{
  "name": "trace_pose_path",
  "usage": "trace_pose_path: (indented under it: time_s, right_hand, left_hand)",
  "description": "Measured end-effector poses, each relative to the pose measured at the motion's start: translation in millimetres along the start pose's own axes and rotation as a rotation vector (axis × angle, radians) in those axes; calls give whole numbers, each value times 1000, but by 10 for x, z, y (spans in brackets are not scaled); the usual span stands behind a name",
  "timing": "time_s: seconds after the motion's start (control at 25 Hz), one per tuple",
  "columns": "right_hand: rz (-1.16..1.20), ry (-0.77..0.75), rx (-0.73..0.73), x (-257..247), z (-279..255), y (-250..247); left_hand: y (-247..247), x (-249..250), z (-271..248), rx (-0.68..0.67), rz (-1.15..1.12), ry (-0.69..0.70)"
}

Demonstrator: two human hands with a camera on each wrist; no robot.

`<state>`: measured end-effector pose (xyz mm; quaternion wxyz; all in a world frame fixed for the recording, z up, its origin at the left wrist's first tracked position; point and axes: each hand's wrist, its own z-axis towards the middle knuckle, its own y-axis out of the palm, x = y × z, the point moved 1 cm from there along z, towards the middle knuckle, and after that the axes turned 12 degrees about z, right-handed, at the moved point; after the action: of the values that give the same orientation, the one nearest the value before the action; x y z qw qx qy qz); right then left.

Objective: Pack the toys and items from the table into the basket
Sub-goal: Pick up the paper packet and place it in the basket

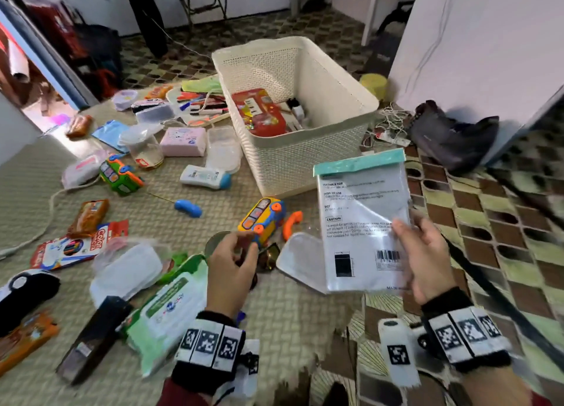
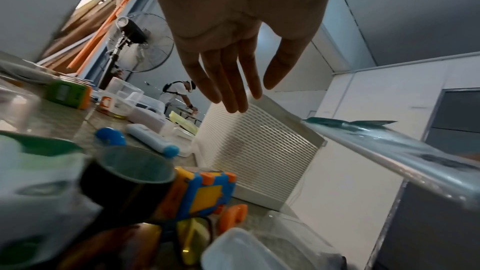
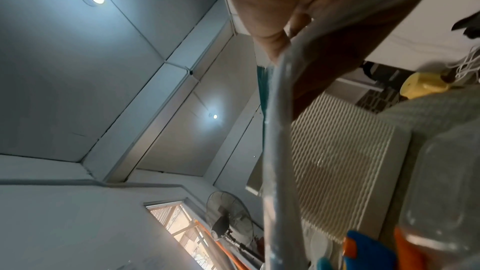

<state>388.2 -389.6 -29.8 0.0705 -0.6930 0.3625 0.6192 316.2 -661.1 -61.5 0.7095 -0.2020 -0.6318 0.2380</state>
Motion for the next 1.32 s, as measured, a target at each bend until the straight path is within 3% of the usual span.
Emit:
trace_pose_path:
  time_s: [0.28, 0.76, 1.04, 1.32]
  right_hand:
    - [66, -115, 107, -589, 292, -907]
    - [176, -240, 204, -1102, 940, -1186]
    - [200, -254, 55, -1499, 1887, -945]
    - [125, -168, -202, -2094, 3128, -562]
  left_hand:
    - [677, 787, -48, -92, -83, 55]
    - [1068, 1712, 791, -23, -41, 295]
    - [1314, 2248, 1482, 47, -84, 267]
    - [1501, 2719, 2375, 264, 34, 156]
